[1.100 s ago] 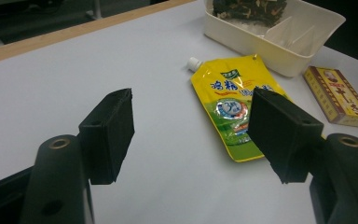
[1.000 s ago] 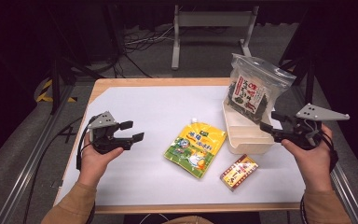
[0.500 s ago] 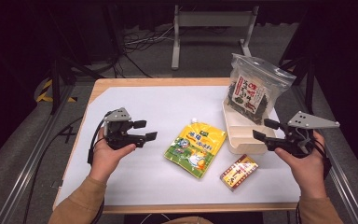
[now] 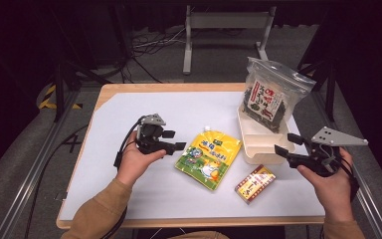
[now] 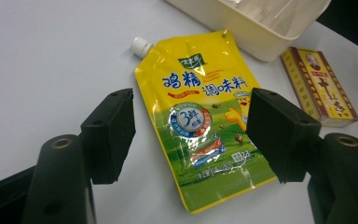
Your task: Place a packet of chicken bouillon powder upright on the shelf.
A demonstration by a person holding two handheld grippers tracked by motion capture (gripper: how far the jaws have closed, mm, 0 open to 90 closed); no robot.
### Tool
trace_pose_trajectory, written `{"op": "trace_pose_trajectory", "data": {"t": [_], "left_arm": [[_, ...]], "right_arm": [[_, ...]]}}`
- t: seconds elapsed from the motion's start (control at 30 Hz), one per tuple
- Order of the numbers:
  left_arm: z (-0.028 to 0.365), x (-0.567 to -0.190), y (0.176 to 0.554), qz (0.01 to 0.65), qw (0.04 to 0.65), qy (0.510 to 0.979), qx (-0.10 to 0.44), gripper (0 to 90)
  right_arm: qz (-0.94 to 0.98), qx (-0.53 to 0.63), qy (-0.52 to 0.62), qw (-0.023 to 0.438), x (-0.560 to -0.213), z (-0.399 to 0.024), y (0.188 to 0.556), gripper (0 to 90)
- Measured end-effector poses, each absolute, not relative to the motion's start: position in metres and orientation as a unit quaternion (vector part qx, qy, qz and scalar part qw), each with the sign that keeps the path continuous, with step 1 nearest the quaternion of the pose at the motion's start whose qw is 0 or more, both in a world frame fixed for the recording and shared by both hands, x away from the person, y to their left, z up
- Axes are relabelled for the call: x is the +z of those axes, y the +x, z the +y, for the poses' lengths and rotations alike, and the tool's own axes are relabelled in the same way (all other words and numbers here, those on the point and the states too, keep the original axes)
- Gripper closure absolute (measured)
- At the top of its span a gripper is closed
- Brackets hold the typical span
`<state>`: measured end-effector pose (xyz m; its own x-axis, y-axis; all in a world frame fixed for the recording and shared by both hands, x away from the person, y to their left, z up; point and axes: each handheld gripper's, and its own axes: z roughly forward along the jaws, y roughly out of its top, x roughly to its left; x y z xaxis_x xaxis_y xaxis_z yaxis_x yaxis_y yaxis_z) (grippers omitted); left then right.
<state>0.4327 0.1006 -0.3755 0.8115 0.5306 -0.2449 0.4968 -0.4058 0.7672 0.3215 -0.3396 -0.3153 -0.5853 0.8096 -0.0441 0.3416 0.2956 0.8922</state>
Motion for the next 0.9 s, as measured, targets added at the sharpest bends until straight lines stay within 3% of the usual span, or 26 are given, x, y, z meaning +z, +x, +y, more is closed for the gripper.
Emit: {"op": "trace_pose_trajectory", "data": {"t": [0.3,0.4,0.9], "left_arm": [[0.094,-0.394,0.440,0.328,0.423,0.844,-0.032,37.1],[0.095,-0.400,0.443,0.351,0.406,0.841,-0.066,42.9],[0.091,-0.421,0.446,0.366,0.377,0.846,-0.087,44.6]], "right_arm": [[0.766,0.456,0.378,0.250,-0.319,-0.337,0.324,37.8],[0.768,0.455,0.377,0.247,-0.321,-0.335,0.326,37.7],[0.767,0.456,0.381,0.243,-0.323,-0.338,0.328,37.3]]}}
